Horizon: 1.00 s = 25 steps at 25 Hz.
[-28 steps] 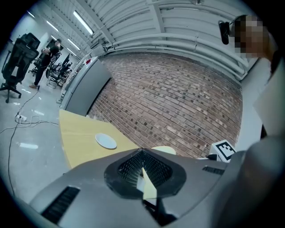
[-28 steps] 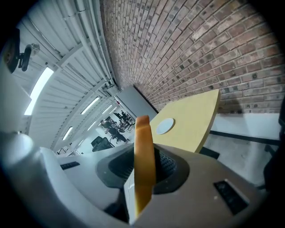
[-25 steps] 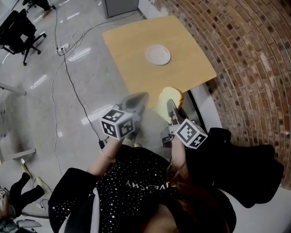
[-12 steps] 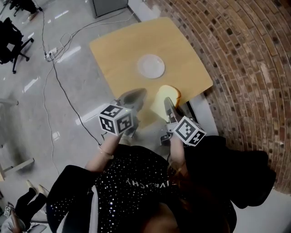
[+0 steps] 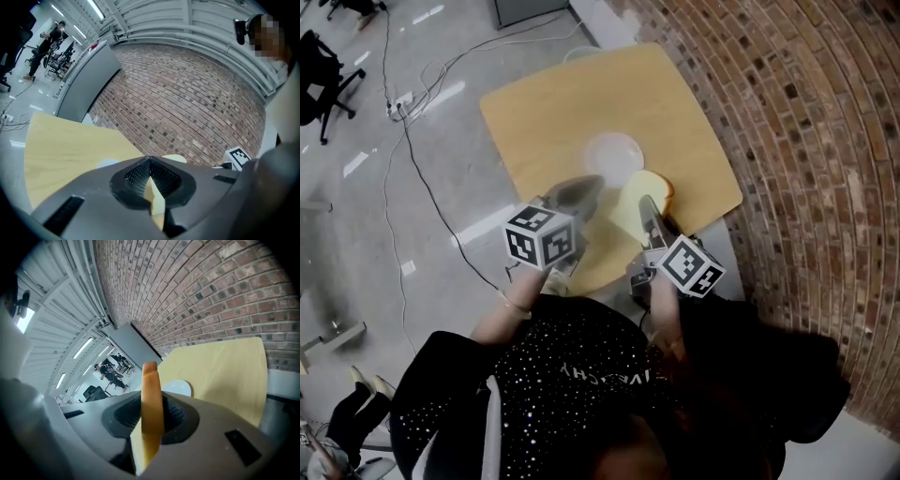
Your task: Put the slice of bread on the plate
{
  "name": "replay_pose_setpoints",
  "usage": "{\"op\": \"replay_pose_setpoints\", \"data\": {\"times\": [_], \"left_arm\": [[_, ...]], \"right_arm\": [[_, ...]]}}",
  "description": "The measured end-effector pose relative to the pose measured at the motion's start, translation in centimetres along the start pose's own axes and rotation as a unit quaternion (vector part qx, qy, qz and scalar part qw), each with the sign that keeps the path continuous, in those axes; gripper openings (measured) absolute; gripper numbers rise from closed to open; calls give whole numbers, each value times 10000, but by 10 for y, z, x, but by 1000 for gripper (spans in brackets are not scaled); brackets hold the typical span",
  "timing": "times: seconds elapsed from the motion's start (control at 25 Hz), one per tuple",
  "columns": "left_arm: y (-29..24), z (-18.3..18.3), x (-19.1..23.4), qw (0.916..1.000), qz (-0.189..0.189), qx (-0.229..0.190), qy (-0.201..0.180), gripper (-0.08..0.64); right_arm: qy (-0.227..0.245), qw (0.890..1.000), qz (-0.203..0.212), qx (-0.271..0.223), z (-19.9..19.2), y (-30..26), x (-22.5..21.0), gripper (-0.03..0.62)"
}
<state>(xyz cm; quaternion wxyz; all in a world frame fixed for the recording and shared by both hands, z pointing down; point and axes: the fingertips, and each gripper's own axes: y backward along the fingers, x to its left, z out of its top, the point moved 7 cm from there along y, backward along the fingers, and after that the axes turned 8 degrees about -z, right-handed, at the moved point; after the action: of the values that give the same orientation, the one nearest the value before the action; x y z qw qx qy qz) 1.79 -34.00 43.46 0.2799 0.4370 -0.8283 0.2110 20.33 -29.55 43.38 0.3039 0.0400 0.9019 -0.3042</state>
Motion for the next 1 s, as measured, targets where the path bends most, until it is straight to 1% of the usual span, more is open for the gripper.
{"op": "replay_pose_setpoints", "data": {"times": [0.2,0.48,0.64,0.76,0.84,1.0], "left_arm": [[-17,4,23,9999,12,97,19,9],[-31,1,55,9994,316,145,78,9],[-36,5,73,9985,518,90,146,9],[-35,8,83,9973,708,-23,195,9],[-31,8,87,9962,816,-139,255,9],[-15,6,94,9936,1042,-294,335,9]], "right_arm": [[-3,9999,-12,151,12,-28,-6,98],[-21,9990,169,419,37,-67,-13,98],[4,9967,206,785,45,-101,-16,98],[-15,9930,273,1149,45,-128,-19,98],[-88,9901,317,1365,42,-145,-19,98],[-359,9848,483,1630,30,-170,-15,98]]}}
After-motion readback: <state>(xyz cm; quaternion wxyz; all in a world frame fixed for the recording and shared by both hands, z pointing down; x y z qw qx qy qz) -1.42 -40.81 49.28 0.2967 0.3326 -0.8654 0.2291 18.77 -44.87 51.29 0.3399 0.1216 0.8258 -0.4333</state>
